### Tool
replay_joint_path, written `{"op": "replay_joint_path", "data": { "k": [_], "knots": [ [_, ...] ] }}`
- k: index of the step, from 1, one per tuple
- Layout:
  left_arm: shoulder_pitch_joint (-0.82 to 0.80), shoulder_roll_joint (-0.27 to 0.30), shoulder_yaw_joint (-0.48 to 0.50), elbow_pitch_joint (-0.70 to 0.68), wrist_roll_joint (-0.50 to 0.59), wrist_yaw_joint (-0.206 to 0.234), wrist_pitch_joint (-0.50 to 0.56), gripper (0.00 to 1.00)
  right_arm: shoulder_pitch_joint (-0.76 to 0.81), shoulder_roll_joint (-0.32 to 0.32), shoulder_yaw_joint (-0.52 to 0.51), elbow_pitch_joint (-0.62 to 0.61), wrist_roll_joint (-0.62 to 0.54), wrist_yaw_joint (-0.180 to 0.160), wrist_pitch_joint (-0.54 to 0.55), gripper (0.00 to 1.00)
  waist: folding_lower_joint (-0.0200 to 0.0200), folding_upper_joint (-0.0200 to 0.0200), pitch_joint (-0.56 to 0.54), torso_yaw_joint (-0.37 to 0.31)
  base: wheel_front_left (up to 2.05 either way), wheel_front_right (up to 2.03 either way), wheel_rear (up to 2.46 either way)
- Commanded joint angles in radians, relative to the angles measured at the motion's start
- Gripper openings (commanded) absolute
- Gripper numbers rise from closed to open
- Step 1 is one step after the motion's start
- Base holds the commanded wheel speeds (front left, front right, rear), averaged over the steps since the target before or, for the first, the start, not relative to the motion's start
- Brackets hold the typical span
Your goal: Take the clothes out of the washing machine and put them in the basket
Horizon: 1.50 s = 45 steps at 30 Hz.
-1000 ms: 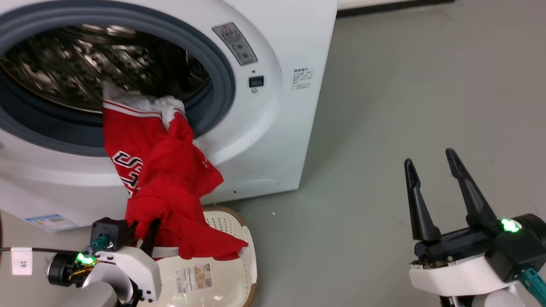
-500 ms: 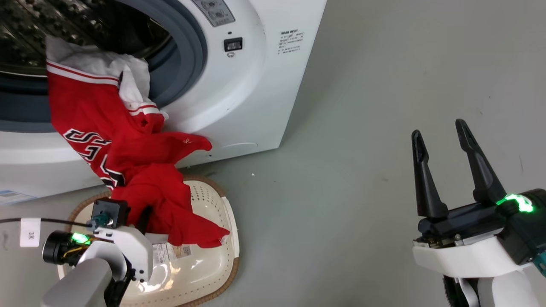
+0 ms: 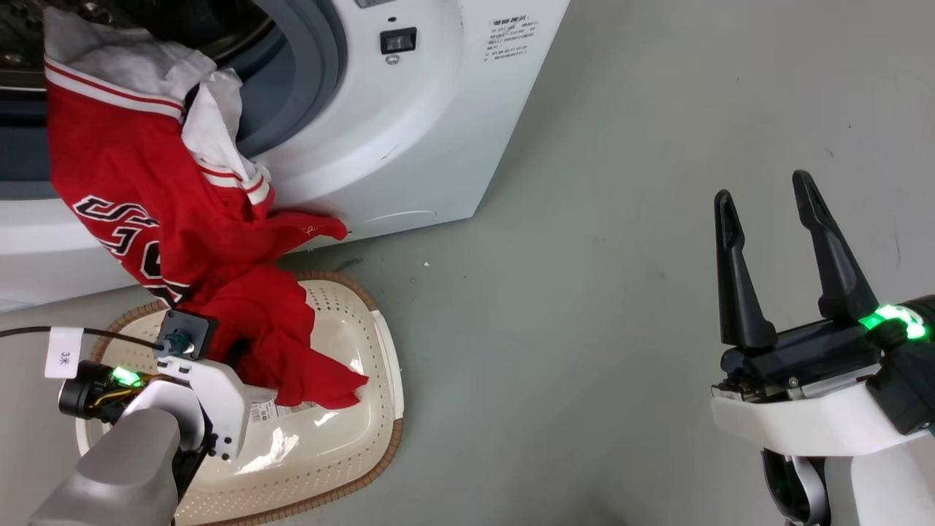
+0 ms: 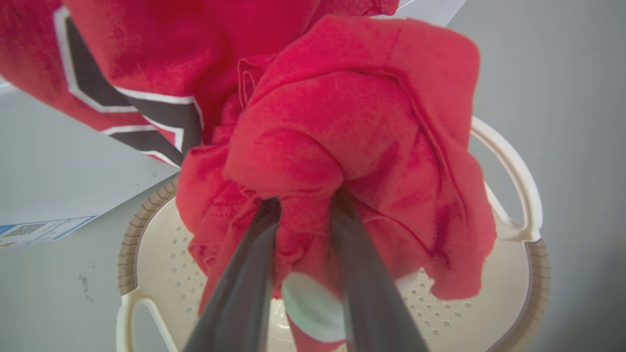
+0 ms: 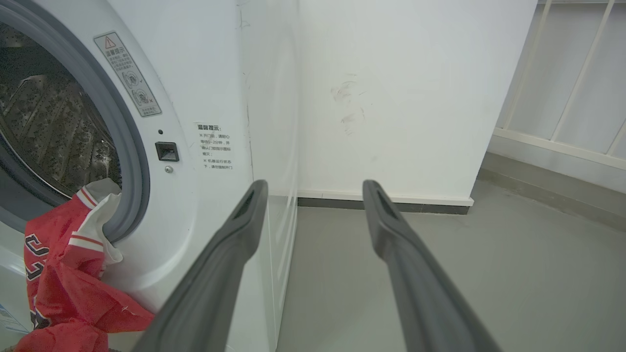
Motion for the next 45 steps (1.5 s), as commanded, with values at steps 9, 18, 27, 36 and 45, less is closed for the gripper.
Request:
{"op": "replay_joint_path", "data": {
  "k": [9,18,27,36,45],
  "knots": [
    [-0.073,-0.044,-0.026,0.131,0.009,-0.035,0.027,0.00,-0.044,0.000,-0.002,-0.012,0.014,-0.001,-0.002,1.00,-0.0001,0.0000,0.059,-0.011,0.00,0.00,0.00],
    [-0.093,-0.054,-0.020,0.190,-0.015,-0.036,0.079,0.00,-0.069,0.000,-0.003,-0.022,0.024,-0.001,-0.002,1.00,-0.0001,0.0000,0.104,-0.020,0.00,0.00,0.00],
    [-0.112,-0.061,-0.023,0.204,-0.020,-0.027,0.104,0.00,-0.086,0.000,-0.009,-0.029,0.028,-0.001,-0.002,1.00,-0.0001,0.0000,0.133,-0.024,0.00,0.00,0.00],
    [-0.106,-0.074,-0.033,0.211,-0.027,-0.020,0.122,1.00,-0.083,0.000,-0.008,-0.020,0.021,-0.001,-0.002,1.00,-0.0001,0.0000,0.120,-0.019,0.00,0.00,0.00],
    [-0.027,-0.103,-0.020,0.213,-0.058,-0.018,0.099,1.00,-0.040,0.000,0.002,-0.003,0.008,-0.001,-0.002,1.00,-0.0001,0.0000,0.019,-0.001,0.00,0.00,0.00]
  ]
}}
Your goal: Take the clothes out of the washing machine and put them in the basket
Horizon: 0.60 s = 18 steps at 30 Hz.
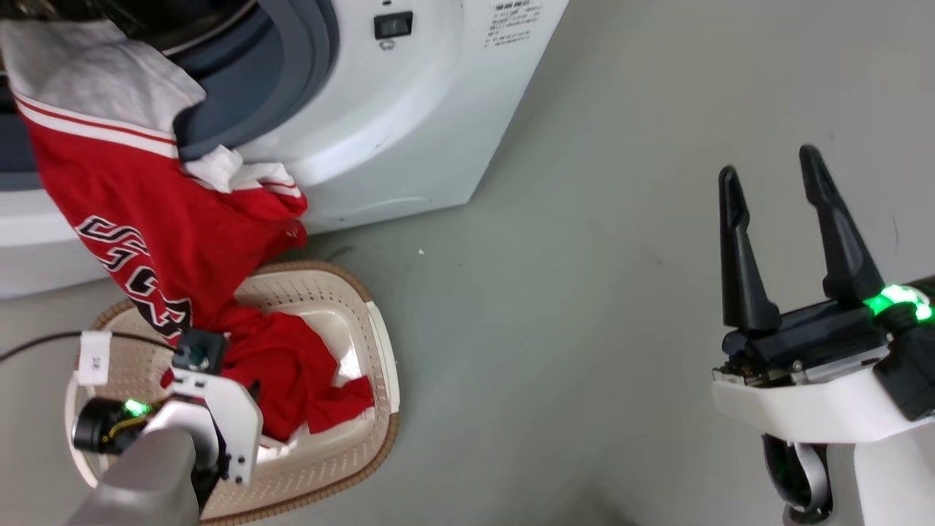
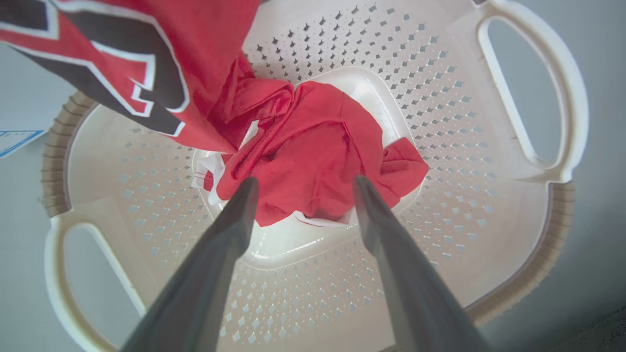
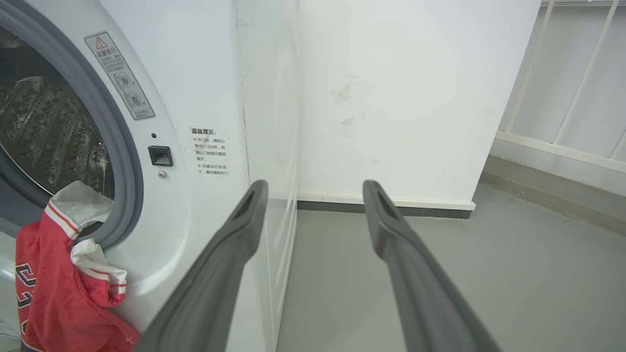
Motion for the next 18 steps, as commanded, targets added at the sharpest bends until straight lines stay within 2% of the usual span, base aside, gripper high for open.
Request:
{"op": "replay_joint_path", "data": {
  "k": [1,11,15,18],
  "knots": [
    [0.019,-0.005,0.001,0.002,-0.005,0.005,-0.006,1.00,0.015,0.000,0.001,0.004,-0.001,-0.001,-0.002,1.00,0.0000,0.0000,-0.041,0.010,0.00,0.00,0.00],
    [0.133,-0.054,0.012,-0.003,-0.025,0.006,-0.098,1.00,0.107,0.000,0.012,0.031,-0.029,-0.001,-0.002,1.00,0.0000,0.0000,-0.203,0.036,0.00,0.00,0.00],
    [0.156,-0.054,0.037,-0.043,-0.023,0.031,-0.120,1.00,0.140,0.000,0.013,0.038,-0.038,-0.001,-0.002,1.00,0.0000,0.0000,-0.252,0.046,0.00,0.00,0.00],
    [0.175,-0.028,0.088,-0.147,0.005,0.077,-0.121,1.00,0.158,0.000,0.009,0.040,-0.040,-0.001,-0.002,1.00,0.0000,0.0000,-0.279,0.054,0.00,0.00,0.00]
  ]
}}
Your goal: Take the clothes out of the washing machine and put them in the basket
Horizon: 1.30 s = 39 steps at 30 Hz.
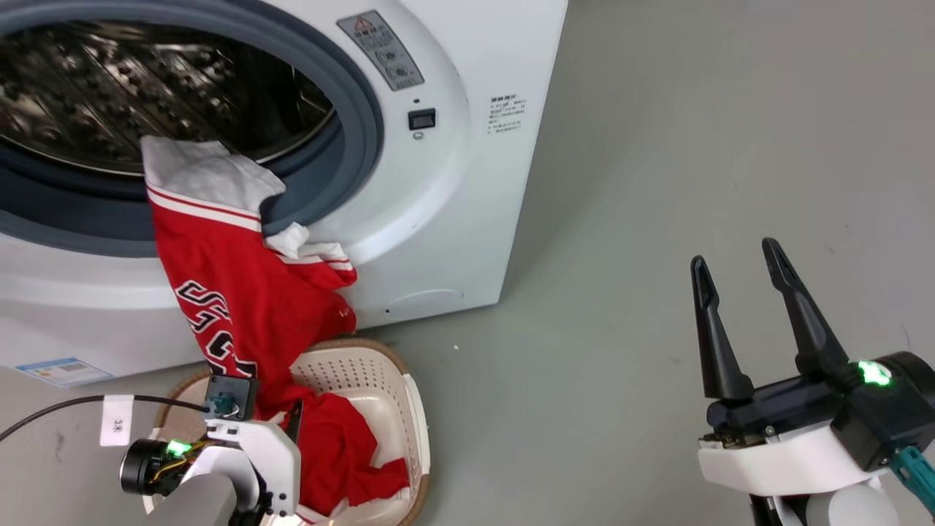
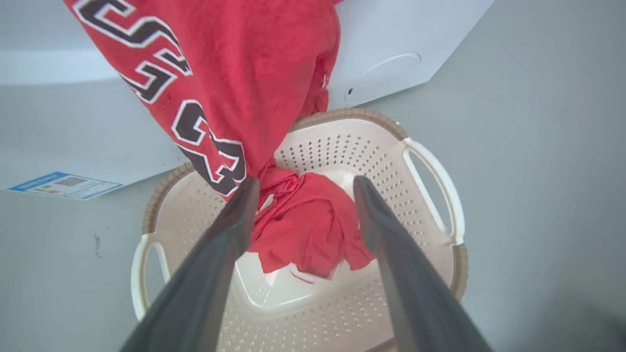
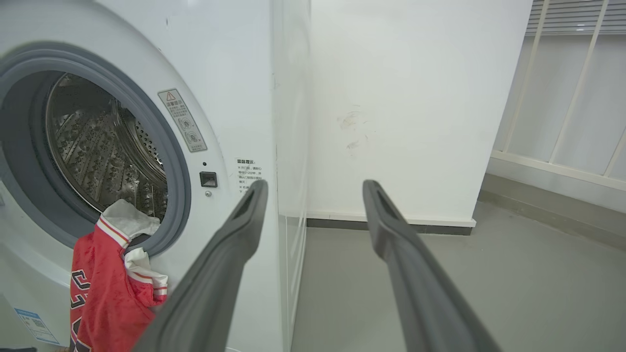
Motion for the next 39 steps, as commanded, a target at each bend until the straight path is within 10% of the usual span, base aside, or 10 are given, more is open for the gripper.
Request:
{"op": "replay_joint_path", "data": {
  "k": [1,15,39],
  "knots": [
    [0.031,0.011,0.018,-0.028,0.013,0.016,-0.005,1.00,0.010,0.000,-0.001,0.002,-0.005,-0.001,-0.002,1.00,0.0002,0.0000,-0.022,0.011,0.00,0.00,0.00],
    [0.231,0.055,0.408,-0.509,0.330,0.185,-0.005,1.00,0.022,0.000,-0.001,-0.005,-0.012,-0.001,-0.002,1.00,0.0002,0.0000,-0.045,0.017,0.00,0.00,0.00],
    [-0.057,0.014,0.640,-0.279,0.460,0.079,-0.005,1.00,-0.108,0.000,0.021,-0.042,0.030,-0.001,-0.002,1.00,0.0002,0.0000,0.183,-0.061,0.00,0.00,0.00]
  ]
}}
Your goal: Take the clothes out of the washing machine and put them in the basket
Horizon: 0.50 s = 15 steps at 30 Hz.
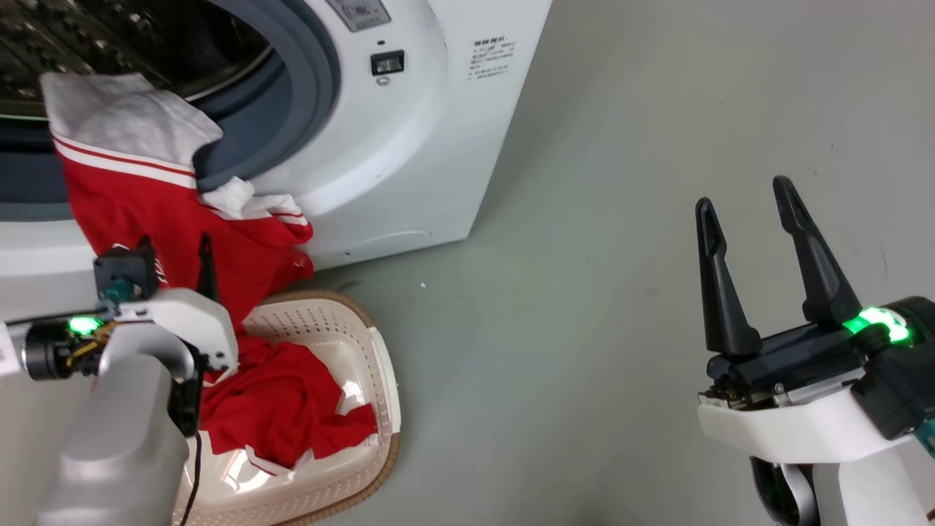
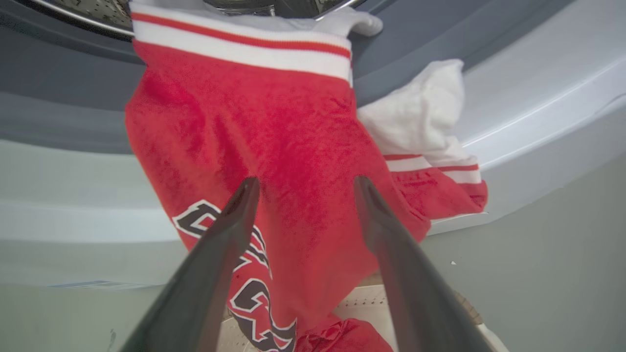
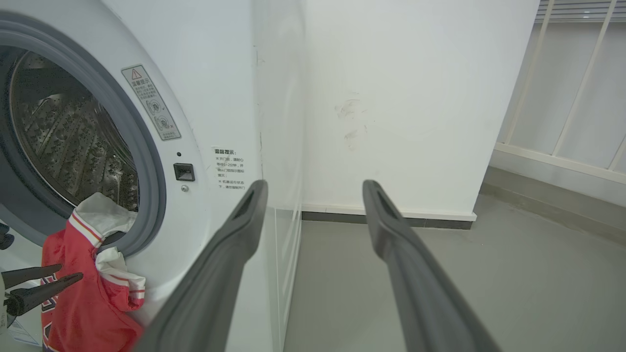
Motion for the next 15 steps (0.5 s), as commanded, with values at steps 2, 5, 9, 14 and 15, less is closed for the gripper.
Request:
{"op": "replay_joint_path", "data": {
  "k": [2,5,9,14,15],
  "knots": [
    [-0.050,0.011,0.008,0.035,0.009,-0.006,-0.003,1.00,-0.025,0.000,0.002,-0.008,0.007,-0.001,-0.002,1.00,-0.0001,0.0000,0.050,-0.020,0.00,0.00,0.00],
    [-0.121,0.022,0.015,0.086,0.019,-0.016,-0.003,1.00,-0.045,0.000,0.000,-0.014,0.013,-0.001,-0.002,1.00,-0.0001,0.0000,0.093,-0.035,0.00,0.00,0.00],
    [-0.185,0.033,0.022,0.114,0.031,-0.023,-0.003,1.00,-0.057,0.000,-0.002,-0.017,0.020,-0.001,-0.002,1.00,-0.0001,0.0000,0.123,-0.045,0.00,0.00,0.00],
    [-0.236,0.038,0.033,0.134,0.040,-0.025,-0.006,1.00,-0.065,0.000,-0.003,-0.020,0.026,-0.001,-0.002,1.00,-0.0001,0.0000,0.145,-0.052,0.00,0.00,0.00],
    [-0.243,0.039,0.036,0.131,0.043,-0.023,-0.006,1.00,-0.066,0.000,-0.004,-0.020,0.027,-0.001,-0.002,1.00,-0.0001,0.0000,0.147,-0.053,0.00,0.00,0.00]
  ]
}}
